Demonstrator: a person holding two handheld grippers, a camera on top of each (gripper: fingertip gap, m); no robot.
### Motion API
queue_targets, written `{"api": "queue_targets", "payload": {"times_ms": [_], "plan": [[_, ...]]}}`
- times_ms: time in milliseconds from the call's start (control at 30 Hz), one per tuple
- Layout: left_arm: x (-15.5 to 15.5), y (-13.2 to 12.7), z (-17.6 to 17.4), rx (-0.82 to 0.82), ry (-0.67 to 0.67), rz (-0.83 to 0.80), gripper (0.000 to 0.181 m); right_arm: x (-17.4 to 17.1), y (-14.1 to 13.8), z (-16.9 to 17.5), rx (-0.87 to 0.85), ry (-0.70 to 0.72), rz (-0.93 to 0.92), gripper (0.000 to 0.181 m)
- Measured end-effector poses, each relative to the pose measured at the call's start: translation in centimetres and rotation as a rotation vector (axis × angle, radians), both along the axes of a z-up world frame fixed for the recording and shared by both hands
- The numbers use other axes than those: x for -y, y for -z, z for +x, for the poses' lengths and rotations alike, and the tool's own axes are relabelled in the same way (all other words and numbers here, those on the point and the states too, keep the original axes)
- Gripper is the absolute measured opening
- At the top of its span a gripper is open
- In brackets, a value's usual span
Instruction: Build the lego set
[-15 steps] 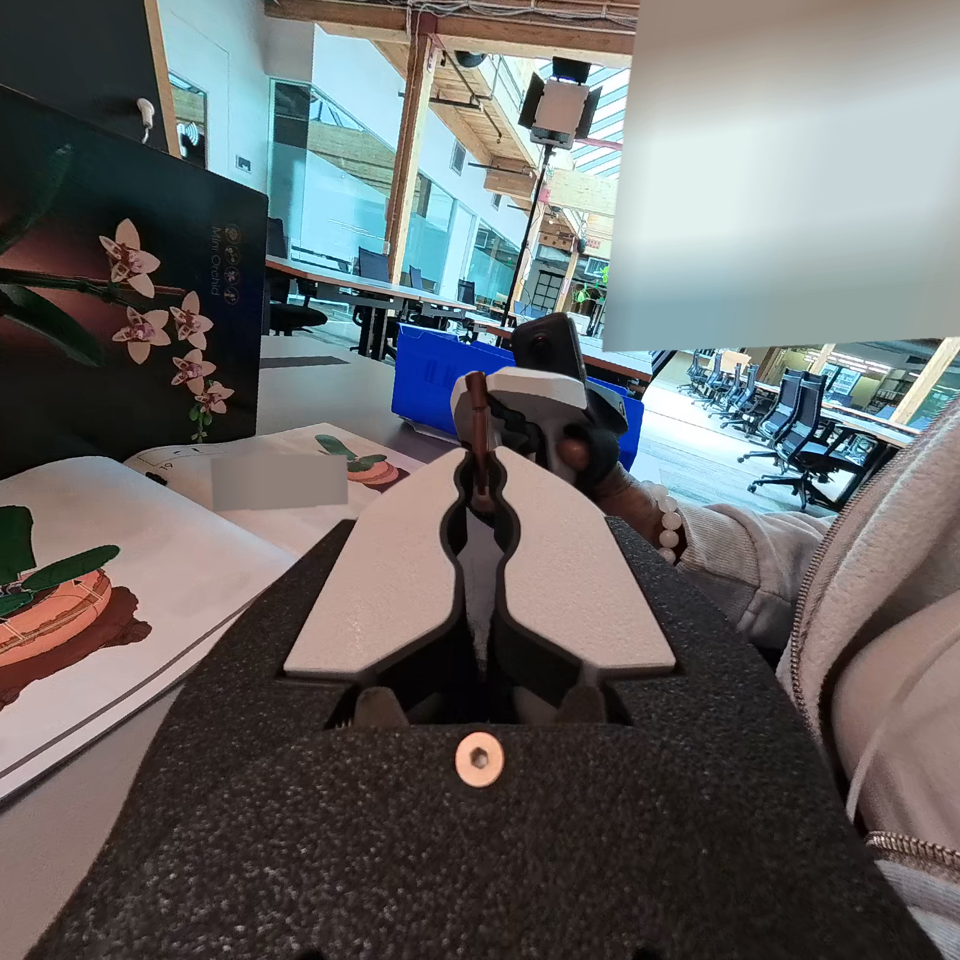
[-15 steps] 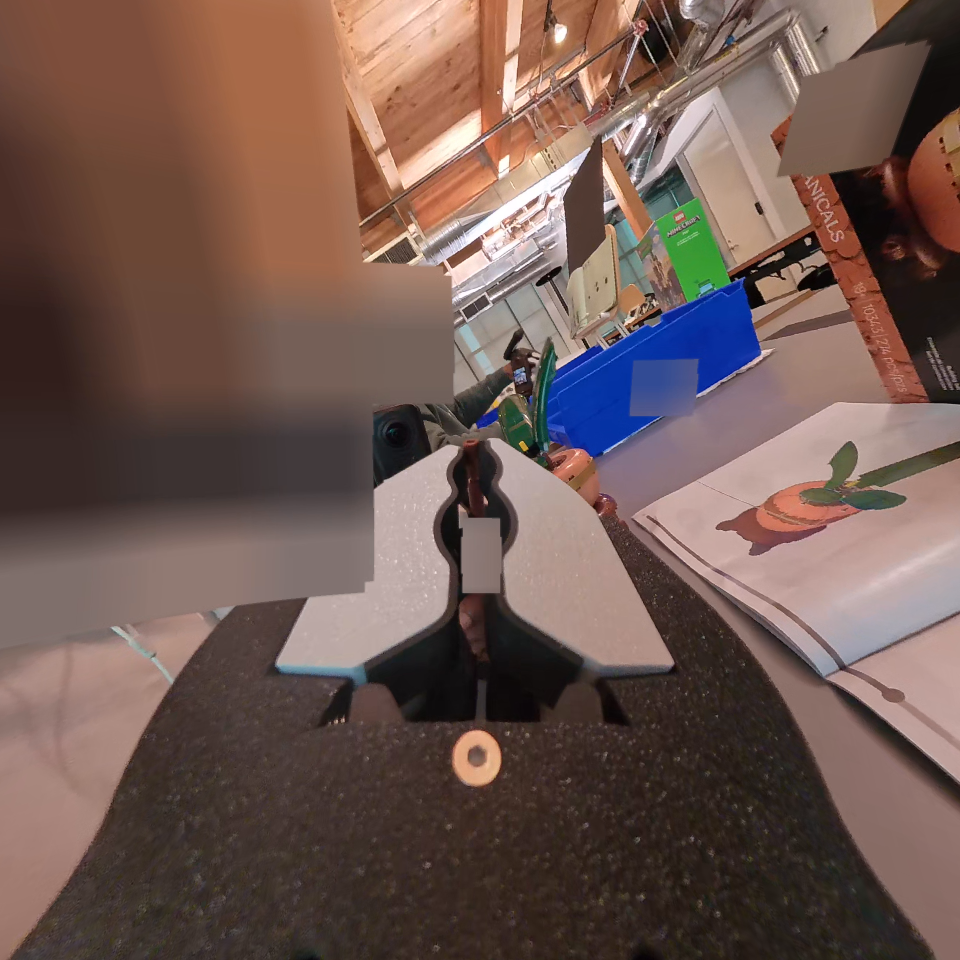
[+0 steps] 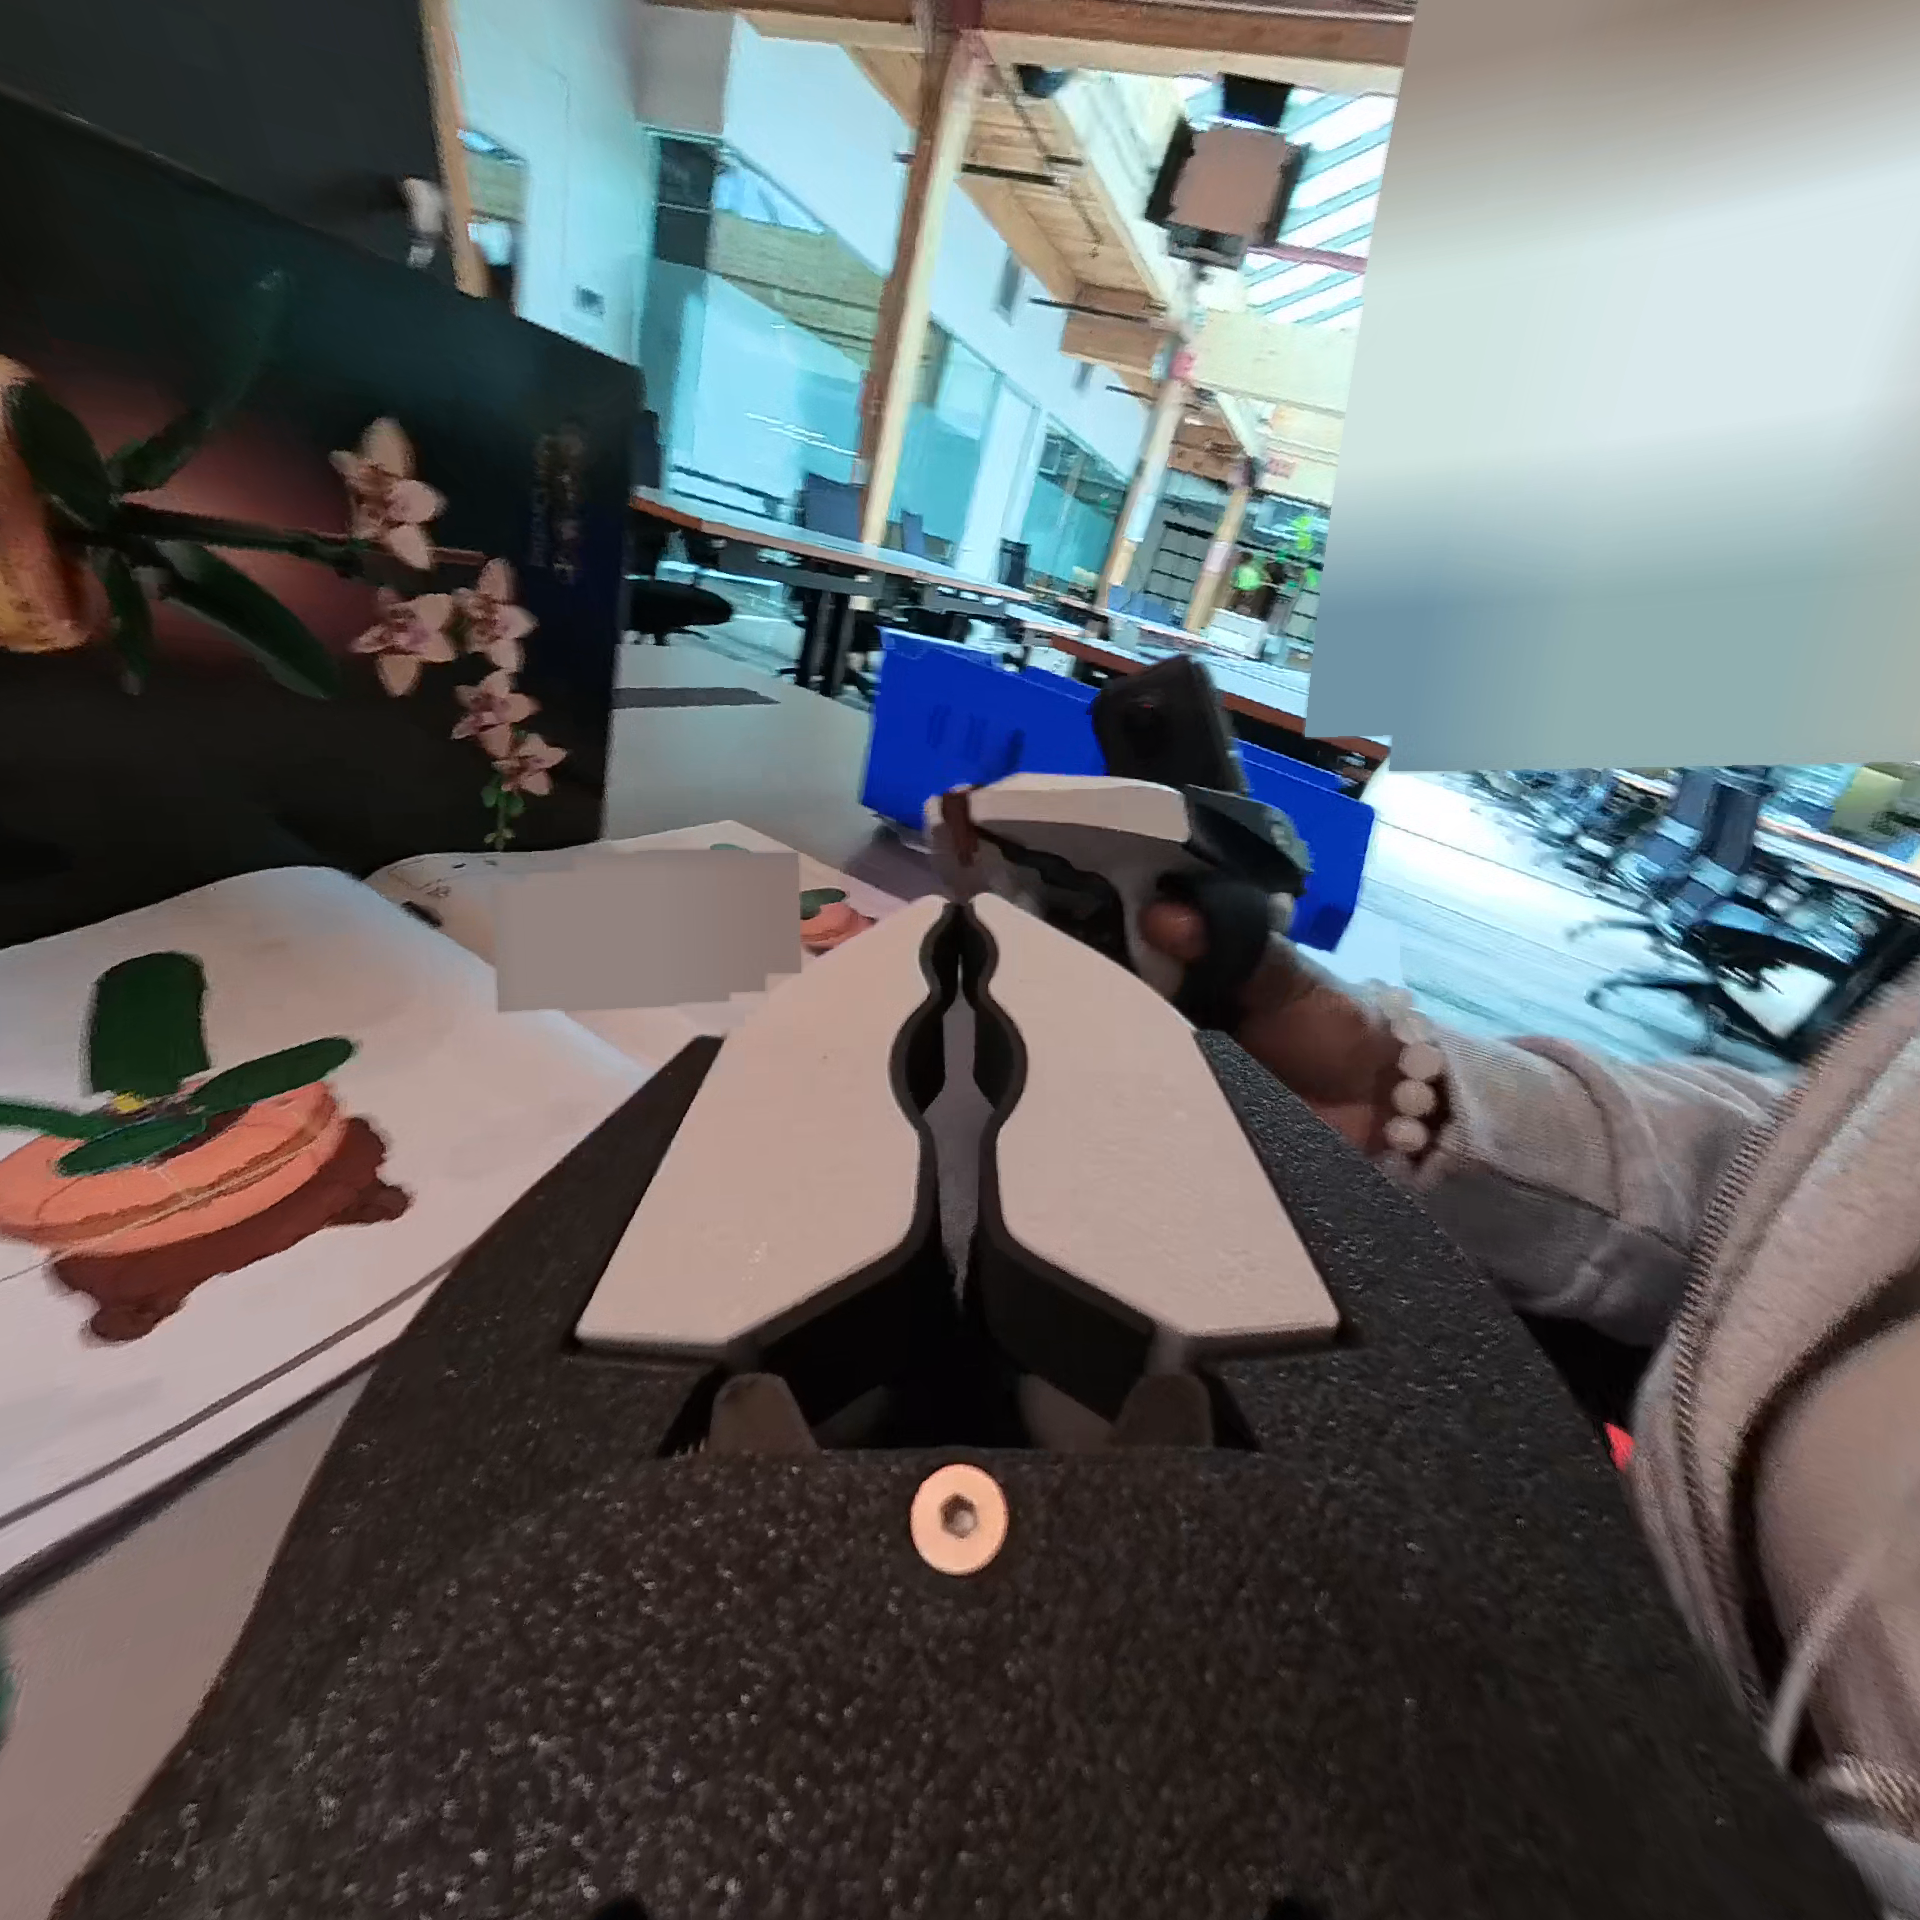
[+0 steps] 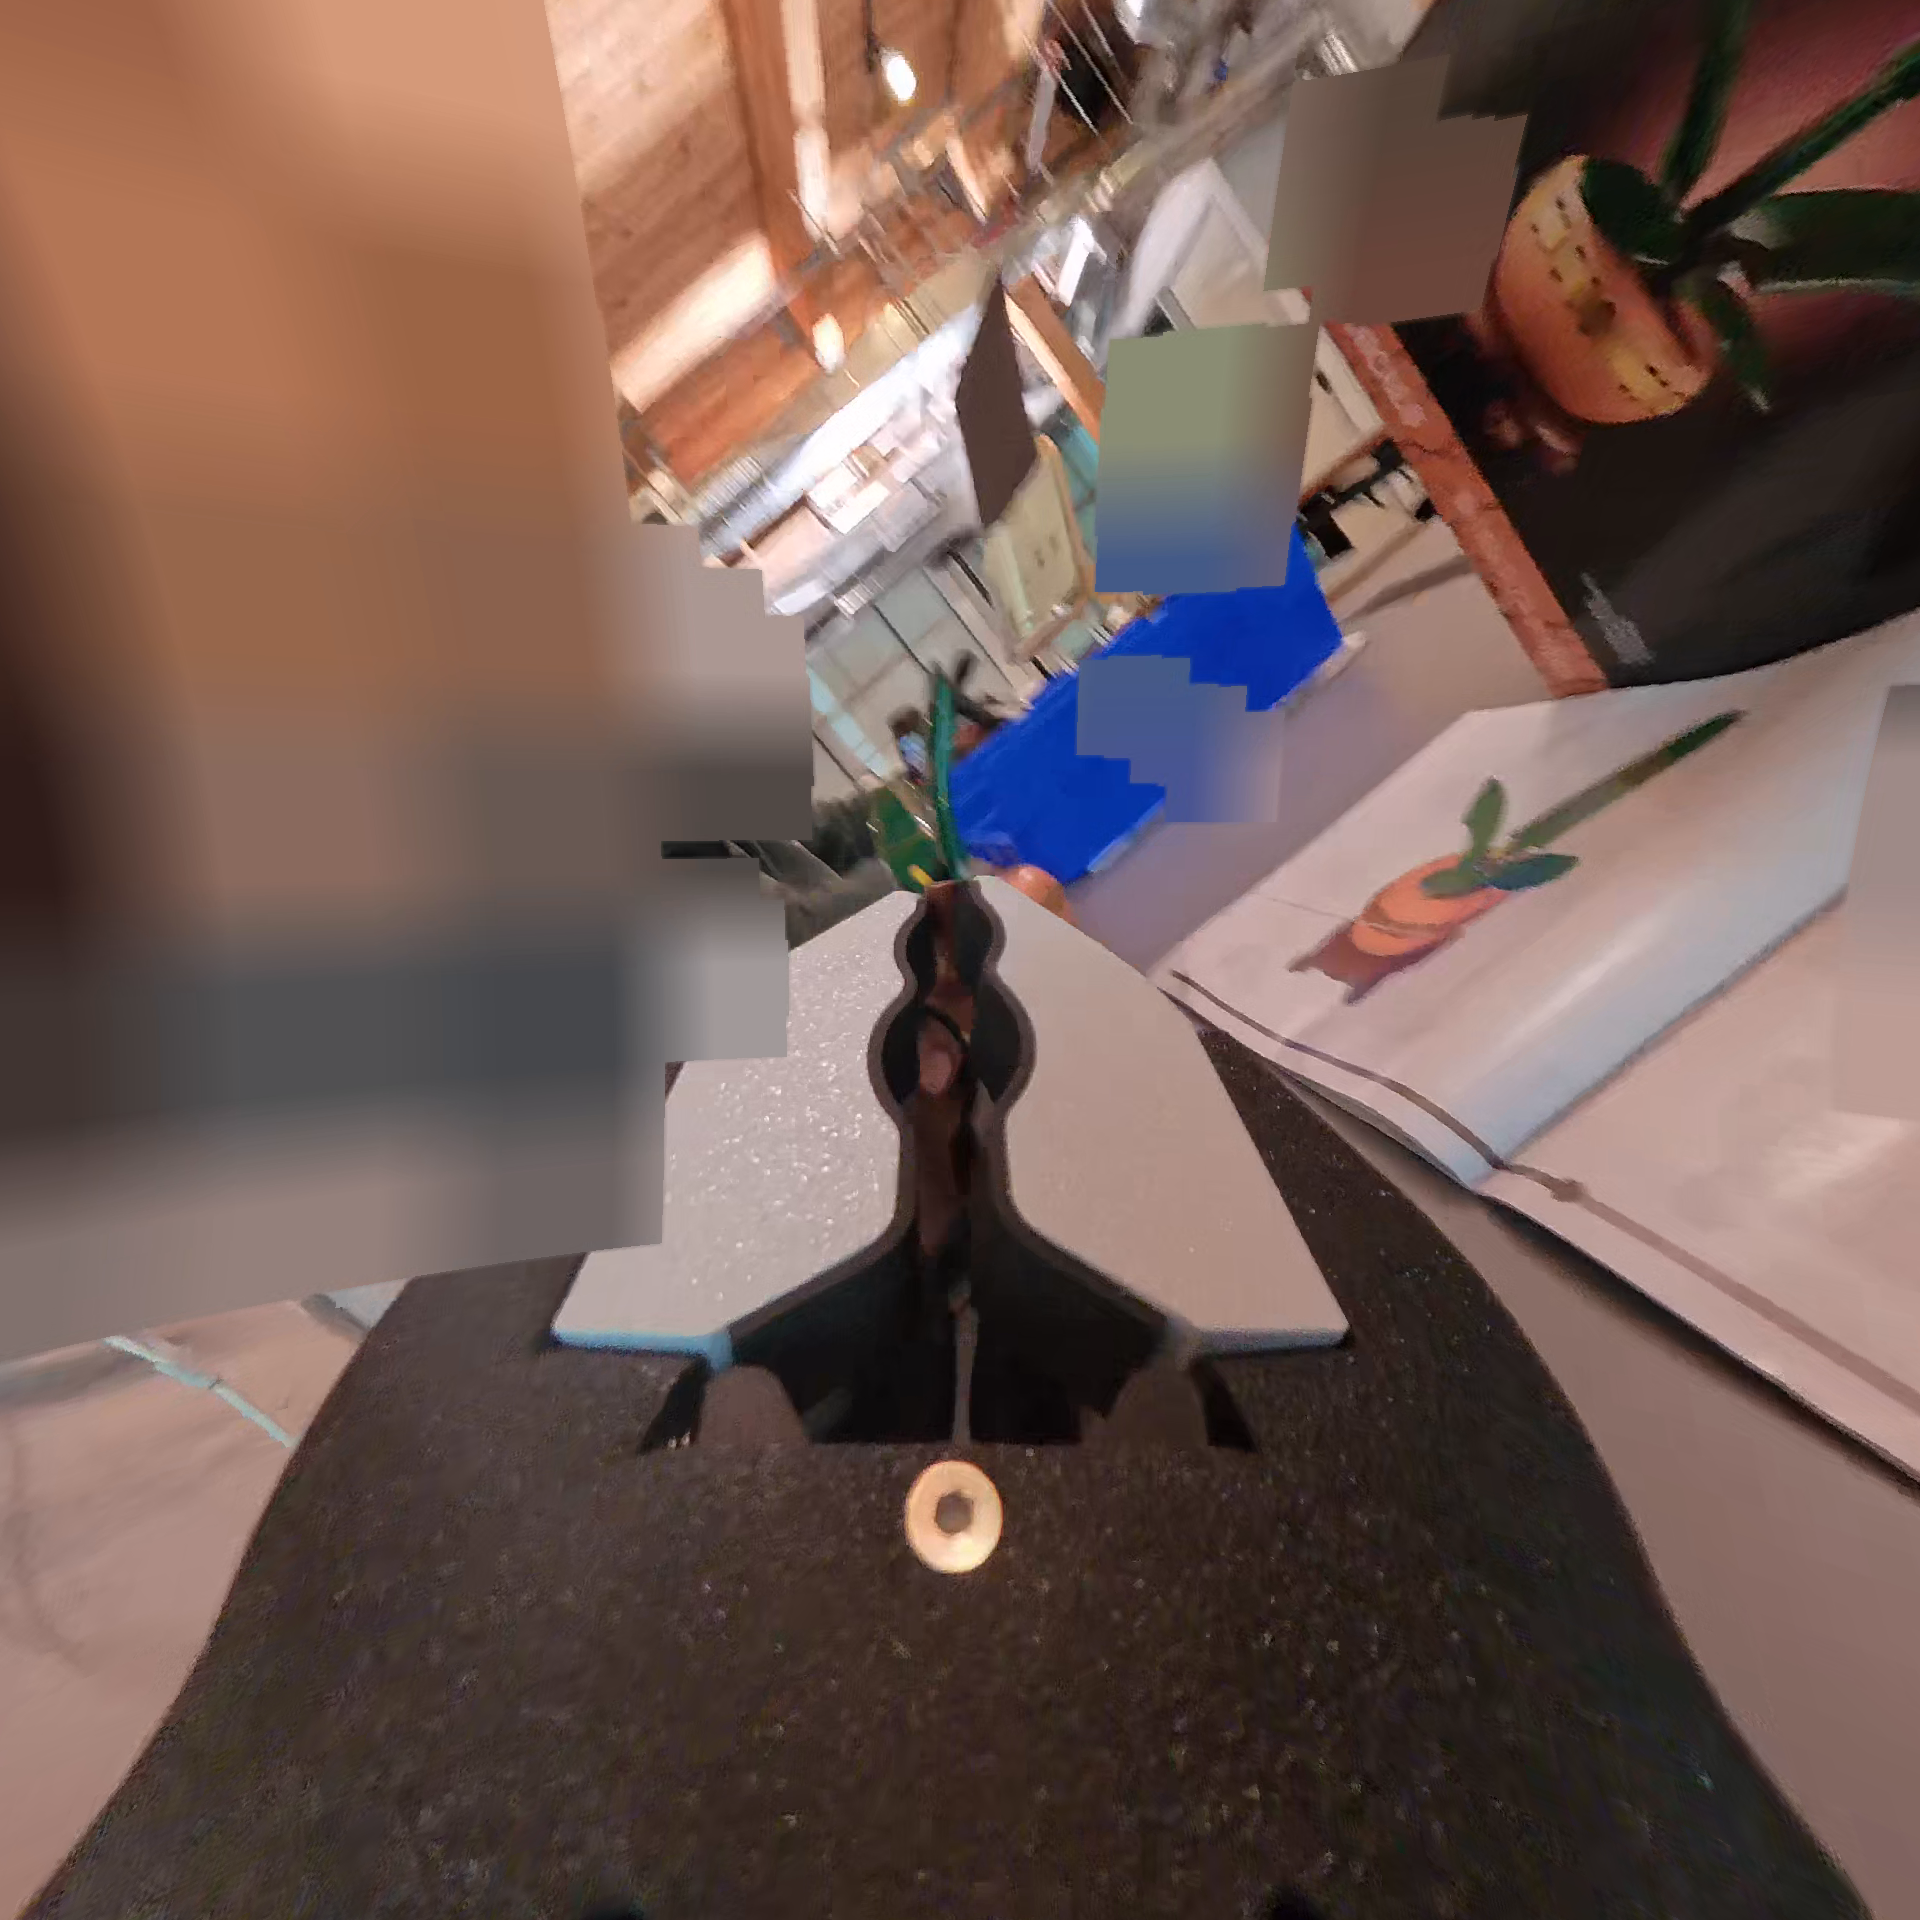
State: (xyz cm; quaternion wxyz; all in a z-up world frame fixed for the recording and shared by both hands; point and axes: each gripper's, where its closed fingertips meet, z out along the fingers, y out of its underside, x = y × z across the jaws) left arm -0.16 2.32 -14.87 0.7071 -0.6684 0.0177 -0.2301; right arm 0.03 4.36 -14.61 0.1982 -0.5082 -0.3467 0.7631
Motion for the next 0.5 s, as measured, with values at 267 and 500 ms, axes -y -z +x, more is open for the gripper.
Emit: {"api": "queue_targets", "payload": {"times_ms": [267,500], "plan": [[1.2,6.1,-0.2,-0.345,0.032,-0.527,0.029,-2.0,4.3,2.1,0.308,0.091,0.484,0.004],[0.2,8.7,2.4,-0.615,0.141,-0.716,0.022,-1.5,4.9,3.2,0.322,0.015,0.557,0.004]]}}
